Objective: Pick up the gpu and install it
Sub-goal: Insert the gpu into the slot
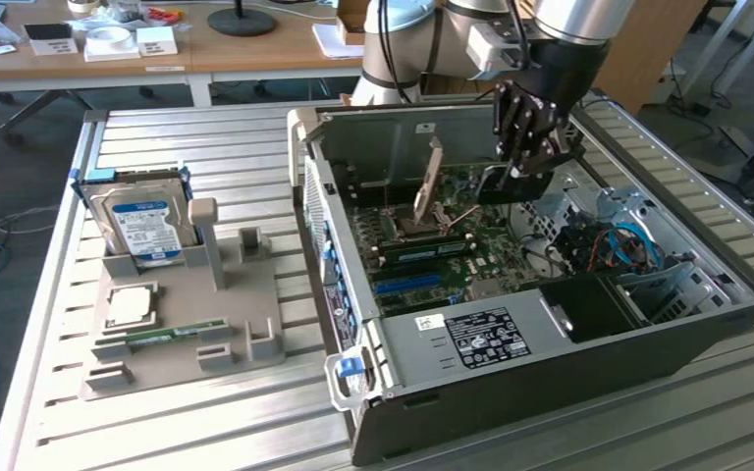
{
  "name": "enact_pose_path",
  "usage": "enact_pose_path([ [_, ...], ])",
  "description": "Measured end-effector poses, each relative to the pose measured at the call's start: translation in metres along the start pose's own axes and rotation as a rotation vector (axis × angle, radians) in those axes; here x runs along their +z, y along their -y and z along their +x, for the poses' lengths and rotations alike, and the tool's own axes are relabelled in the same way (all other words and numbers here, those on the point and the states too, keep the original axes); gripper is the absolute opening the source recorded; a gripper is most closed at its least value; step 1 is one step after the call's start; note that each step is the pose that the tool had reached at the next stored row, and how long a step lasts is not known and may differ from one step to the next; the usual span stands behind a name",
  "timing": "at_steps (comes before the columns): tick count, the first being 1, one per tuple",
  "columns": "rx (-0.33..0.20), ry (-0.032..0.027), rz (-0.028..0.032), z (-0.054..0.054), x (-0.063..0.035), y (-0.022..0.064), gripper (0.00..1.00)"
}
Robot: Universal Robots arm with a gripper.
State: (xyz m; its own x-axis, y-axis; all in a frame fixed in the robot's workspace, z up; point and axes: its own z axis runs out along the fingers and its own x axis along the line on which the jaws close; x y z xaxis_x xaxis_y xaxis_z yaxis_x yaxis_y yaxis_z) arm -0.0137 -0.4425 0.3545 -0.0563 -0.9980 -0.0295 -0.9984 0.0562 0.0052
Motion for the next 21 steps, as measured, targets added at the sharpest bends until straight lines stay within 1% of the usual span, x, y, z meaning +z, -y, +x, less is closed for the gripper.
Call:
enact_pose_path([
  [8,0.0,0.0003,0.0001,0.0,0.0006,-0.0054,0.27],
  [15,0.0,0.0003,0.0003,0.001,0.0081,-0.0071,0.27],
  [18,0.0,0.0,0.0003,0.001,0.0083,-0.0073,0.27],
  [21,0.0,0.0002,0.0003,0.001,0.0113,-0.0076,0.27],
])
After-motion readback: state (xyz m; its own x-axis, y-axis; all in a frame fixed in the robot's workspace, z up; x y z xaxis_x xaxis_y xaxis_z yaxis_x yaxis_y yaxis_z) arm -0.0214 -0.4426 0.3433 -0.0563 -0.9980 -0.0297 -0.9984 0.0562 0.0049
